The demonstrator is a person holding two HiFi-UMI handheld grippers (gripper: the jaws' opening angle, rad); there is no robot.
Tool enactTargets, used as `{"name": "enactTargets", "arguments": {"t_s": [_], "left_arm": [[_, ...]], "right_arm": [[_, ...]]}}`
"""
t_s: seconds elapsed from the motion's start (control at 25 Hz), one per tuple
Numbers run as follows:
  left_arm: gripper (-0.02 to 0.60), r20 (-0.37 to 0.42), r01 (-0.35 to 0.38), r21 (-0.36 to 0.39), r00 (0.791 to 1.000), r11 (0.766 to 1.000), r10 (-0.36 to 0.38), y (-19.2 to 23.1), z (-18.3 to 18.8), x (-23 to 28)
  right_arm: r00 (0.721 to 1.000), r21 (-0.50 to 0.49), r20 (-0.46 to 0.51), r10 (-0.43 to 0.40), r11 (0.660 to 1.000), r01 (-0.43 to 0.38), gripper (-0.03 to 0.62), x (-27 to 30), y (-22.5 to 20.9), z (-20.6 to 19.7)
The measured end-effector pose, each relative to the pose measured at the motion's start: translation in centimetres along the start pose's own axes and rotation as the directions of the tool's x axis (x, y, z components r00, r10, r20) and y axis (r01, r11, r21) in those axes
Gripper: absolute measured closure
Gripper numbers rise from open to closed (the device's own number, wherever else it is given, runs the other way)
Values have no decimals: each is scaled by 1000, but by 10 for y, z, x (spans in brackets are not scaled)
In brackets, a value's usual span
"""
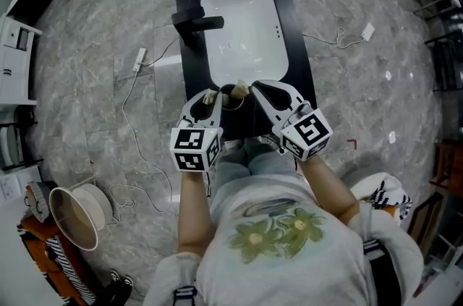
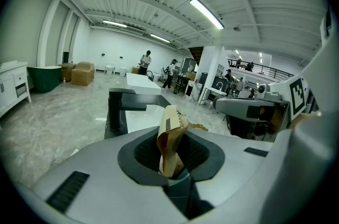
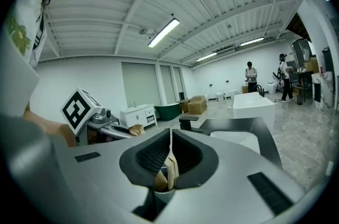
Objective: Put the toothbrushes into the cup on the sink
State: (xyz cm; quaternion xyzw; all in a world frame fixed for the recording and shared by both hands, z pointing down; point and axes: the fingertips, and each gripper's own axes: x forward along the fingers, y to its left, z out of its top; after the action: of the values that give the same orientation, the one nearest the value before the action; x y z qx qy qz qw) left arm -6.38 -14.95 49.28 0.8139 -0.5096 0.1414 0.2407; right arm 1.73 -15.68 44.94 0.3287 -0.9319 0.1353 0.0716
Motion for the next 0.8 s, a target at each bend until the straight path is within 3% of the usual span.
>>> {"name": "enactTargets", "arguments": {"t_s": [0.8], "left_arm": [[522,-30,-31,-13,999,999,30,7,-22,14]], "right_arm": [[1000,33,-13,-4,999,4,549,4,-2,-14]]}}
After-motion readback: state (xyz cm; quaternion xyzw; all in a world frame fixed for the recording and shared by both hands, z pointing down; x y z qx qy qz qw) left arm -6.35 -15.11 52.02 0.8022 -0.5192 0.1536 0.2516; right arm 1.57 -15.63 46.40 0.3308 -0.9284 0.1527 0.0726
